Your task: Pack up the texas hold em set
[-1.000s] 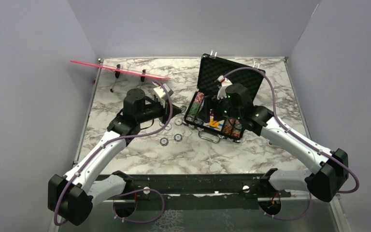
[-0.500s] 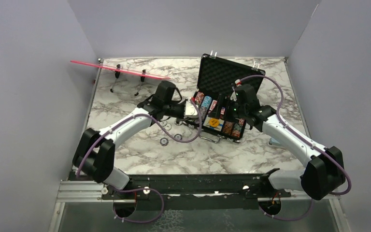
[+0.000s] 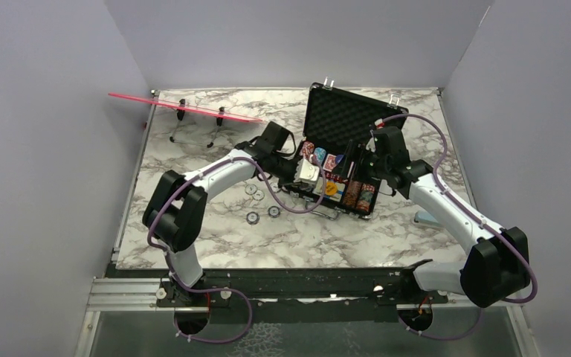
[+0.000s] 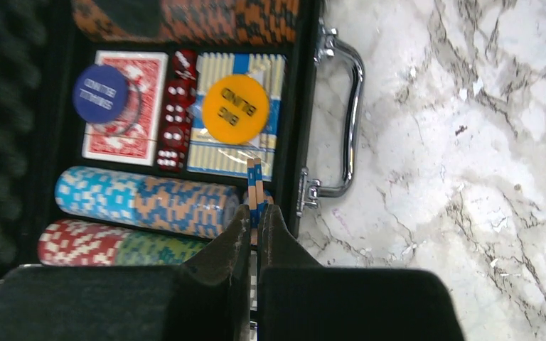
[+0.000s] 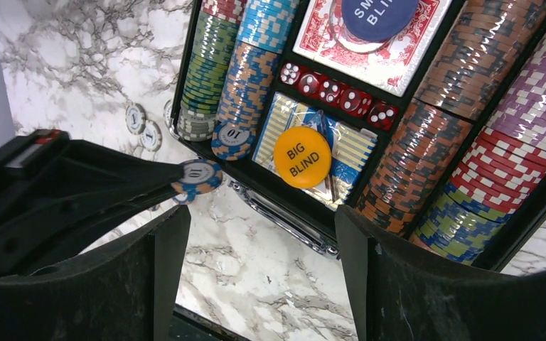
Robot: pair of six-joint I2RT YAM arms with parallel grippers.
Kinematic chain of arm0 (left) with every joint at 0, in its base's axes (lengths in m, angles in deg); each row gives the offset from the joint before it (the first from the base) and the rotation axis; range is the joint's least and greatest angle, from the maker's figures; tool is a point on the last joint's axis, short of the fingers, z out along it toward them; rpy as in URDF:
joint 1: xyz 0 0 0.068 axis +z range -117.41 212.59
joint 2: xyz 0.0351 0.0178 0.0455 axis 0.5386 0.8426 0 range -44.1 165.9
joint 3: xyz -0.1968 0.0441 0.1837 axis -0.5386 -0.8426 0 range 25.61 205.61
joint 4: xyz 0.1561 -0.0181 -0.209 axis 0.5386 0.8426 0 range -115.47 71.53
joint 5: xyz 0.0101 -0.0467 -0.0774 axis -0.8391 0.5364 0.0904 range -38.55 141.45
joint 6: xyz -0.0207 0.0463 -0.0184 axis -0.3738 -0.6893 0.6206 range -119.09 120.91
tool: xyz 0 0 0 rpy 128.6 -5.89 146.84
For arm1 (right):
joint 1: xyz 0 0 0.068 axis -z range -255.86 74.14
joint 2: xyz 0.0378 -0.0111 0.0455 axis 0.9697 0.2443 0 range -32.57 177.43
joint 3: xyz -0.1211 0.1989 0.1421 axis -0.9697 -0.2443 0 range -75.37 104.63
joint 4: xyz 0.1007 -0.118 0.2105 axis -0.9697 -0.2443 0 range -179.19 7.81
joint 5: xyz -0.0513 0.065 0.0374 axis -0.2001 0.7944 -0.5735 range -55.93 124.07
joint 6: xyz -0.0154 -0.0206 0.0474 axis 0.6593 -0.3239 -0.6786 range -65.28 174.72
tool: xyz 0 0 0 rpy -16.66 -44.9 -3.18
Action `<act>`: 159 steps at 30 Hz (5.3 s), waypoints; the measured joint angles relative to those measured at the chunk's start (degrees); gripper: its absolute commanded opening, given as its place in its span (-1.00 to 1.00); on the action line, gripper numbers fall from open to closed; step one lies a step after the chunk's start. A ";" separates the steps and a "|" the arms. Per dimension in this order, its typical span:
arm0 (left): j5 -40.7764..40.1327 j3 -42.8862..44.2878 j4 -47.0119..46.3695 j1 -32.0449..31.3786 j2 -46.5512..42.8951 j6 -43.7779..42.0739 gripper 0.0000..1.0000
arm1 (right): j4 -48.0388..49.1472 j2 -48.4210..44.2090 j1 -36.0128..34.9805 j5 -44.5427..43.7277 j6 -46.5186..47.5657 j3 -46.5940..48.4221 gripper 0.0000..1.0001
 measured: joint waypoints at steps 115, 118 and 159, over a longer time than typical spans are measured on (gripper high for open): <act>-50.38 -26.62 -10.08 24.70 -35.56 91.86 0.98 | -9.38 40.39 -35.58 -12.20 19.52 30.91 0.45; -48.61 -29.18 -10.25 25.62 -36.50 93.29 0.98 | -11.10 43.36 -35.74 -13.40 19.50 32.22 0.43; -24.22 -36.92 -39.21 6.16 -36.76 93.96 0.41 | 11.19 11.63 -17.05 -5.05 -16.94 6.71 -0.35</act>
